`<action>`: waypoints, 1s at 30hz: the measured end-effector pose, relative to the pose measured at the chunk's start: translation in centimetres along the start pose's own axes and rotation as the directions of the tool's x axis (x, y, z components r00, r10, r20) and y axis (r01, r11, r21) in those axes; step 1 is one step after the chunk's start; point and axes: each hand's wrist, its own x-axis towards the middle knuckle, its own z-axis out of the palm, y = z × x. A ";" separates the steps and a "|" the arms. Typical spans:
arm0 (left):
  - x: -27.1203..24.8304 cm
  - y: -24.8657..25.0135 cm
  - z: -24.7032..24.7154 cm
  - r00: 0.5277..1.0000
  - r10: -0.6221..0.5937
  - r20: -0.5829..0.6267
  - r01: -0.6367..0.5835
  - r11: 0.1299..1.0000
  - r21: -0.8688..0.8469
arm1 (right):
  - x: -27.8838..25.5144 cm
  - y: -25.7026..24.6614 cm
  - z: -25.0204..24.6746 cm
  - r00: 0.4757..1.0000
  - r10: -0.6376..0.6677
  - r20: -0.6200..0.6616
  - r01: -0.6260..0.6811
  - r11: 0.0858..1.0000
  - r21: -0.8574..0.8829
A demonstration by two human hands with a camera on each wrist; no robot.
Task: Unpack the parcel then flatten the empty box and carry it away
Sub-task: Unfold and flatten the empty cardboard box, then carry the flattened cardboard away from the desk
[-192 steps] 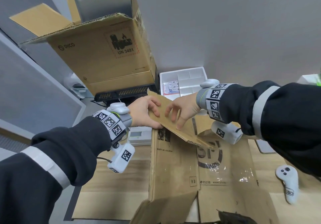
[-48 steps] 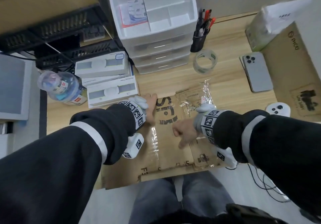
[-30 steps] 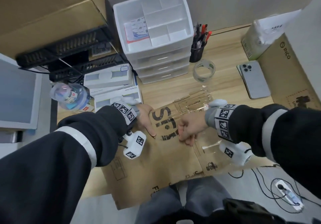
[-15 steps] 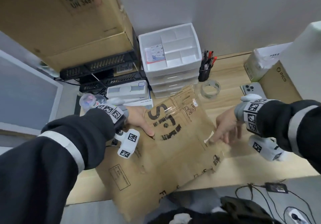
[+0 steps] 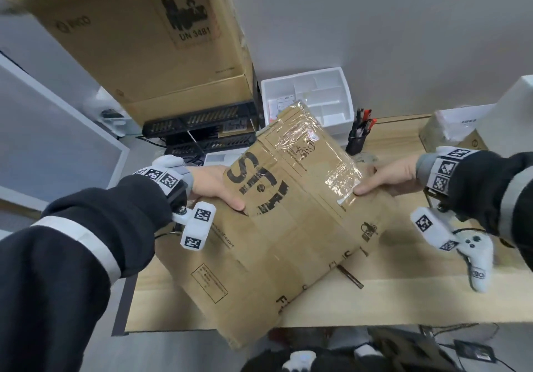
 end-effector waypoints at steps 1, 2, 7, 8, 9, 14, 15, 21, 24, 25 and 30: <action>-0.3 -0.3 -0.1 1.000 -0.006 -0.013 0.005 1.000 -0.014 | -0.1 -0.8 0.2 1.000 -0.009 -0.017 0.009 1.000 -0.009; -0.6 -0.6 -0.1 1.000 -0.012 -0.020 0.012 1.000 -0.028 | -0.2 -1.5 0.3 0.999 -0.030 -0.034 0.029 1.000 -0.011; -1.7 -2.3 0.3 0.998 -0.058 -0.029 0.056 0.995 -0.078 | -0.4 -5.4 1.1 0.966 -0.132 -0.224 0.121 0.991 -0.060; -1.9 -2.8 0.4 0.997 -0.068 -0.029 0.065 0.994 -0.091 | -0.5 -6.4 1.3 0.955 -0.156 -0.254 0.133 0.985 -0.108; -2.1 -3.6 0.4 0.996 -0.077 -0.035 0.073 0.992 -0.101 | -0.5 -7.3 1.5 0.947 -0.178 -0.268 0.140 0.978 -0.155; -3.1 -7.0 0.8 0.991 -0.110 -0.081 0.094 0.980 -0.173 | -0.2 -11.4 2.5 0.920 -0.252 -0.300 0.154 0.936 -0.315; -3.8 -7.8 1.1 0.988 -0.135 -0.081 0.120 0.978 -0.169 | -0.1 -12.2 2.9 0.914 -0.270 -0.303 0.159 0.925 -0.345; -7.9 -13.8 2.7 0.963 -0.265 -0.040 0.253 0.948 -0.192 | 1.6 -16.8 5.4 0.880 -0.368 -0.300 0.193 0.854 -0.483; -11.1 -17.0 3.3 0.953 -0.295 -0.075 0.263 0.922 -0.285 | 3.2 -20.6 8.7 0.895 -0.401 -0.196 0.235 0.796 -0.557; -11.5 -17.6 3.4 0.951 -0.298 -0.084 0.262 0.919 -0.295 | 3.4 -21.5 9.3 0.894 -0.409 -0.185 0.235 0.778 -0.583; -16.2 -22.0 3.9 0.892 -0.365 -0.266 0.223 0.868 -0.444 | 5.4 -27.4 15.3 0.887 -0.462 -0.006 0.355 0.688 -0.633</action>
